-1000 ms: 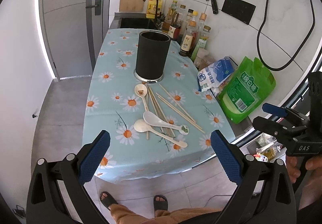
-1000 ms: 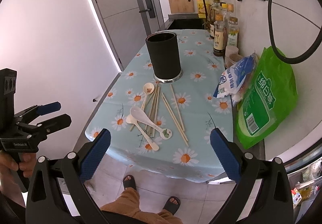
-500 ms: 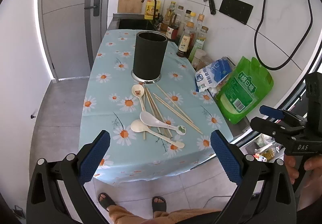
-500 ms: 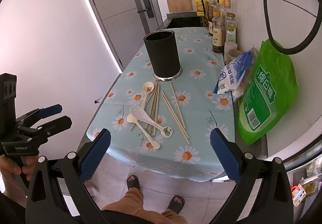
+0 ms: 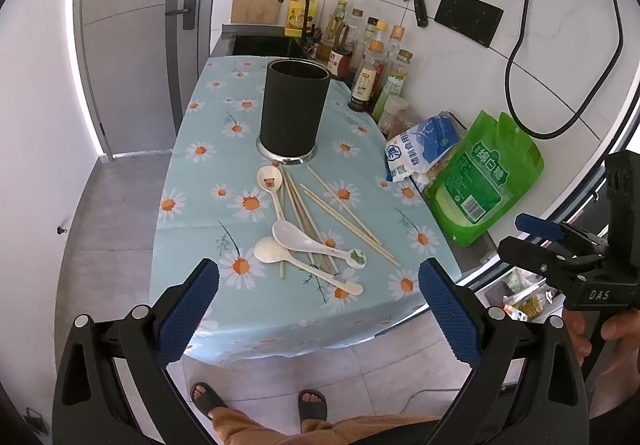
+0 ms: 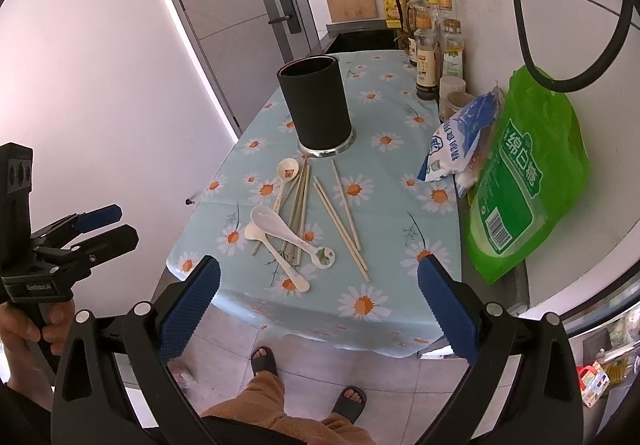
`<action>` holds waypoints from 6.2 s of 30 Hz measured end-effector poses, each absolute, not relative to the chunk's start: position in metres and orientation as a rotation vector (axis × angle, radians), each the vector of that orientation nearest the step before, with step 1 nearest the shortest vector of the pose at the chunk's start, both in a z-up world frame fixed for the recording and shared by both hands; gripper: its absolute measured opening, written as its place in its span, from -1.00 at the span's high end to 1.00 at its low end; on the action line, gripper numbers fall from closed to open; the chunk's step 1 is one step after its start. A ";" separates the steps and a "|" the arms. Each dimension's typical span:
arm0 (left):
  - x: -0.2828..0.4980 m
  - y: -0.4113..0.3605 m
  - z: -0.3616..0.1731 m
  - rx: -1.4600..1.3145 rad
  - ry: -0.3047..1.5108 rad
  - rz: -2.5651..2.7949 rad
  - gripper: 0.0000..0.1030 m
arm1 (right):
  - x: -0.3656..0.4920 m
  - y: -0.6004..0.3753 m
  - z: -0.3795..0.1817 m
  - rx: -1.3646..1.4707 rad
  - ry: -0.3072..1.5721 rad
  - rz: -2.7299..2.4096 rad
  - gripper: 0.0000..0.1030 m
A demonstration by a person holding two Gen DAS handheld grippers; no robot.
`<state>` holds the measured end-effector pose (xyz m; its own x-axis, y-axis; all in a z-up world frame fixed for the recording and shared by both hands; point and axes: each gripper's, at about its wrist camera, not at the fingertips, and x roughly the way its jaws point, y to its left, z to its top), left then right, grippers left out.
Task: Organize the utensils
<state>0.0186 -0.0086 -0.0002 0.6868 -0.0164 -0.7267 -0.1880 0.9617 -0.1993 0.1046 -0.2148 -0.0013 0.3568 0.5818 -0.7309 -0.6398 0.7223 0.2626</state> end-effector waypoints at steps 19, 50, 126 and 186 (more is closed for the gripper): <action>0.018 -0.006 0.000 -0.267 0.797 0.102 -0.87 | 0.100 -0.213 -0.001 -0.067 0.897 0.799 -0.90; 0.024 0.048 -0.088 -0.613 0.852 0.127 -0.87 | 0.161 -0.092 -0.071 -0.370 1.013 1.150 -0.15; 0.237 0.110 -0.170 -0.562 1.223 -0.109 0.36 | 0.286 -0.113 -0.051 -0.096 1.173 1.042 0.93; 0.221 0.142 -0.006 -0.574 0.764 -0.104 0.88 | 0.336 -0.076 0.007 0.210 0.926 1.237 0.93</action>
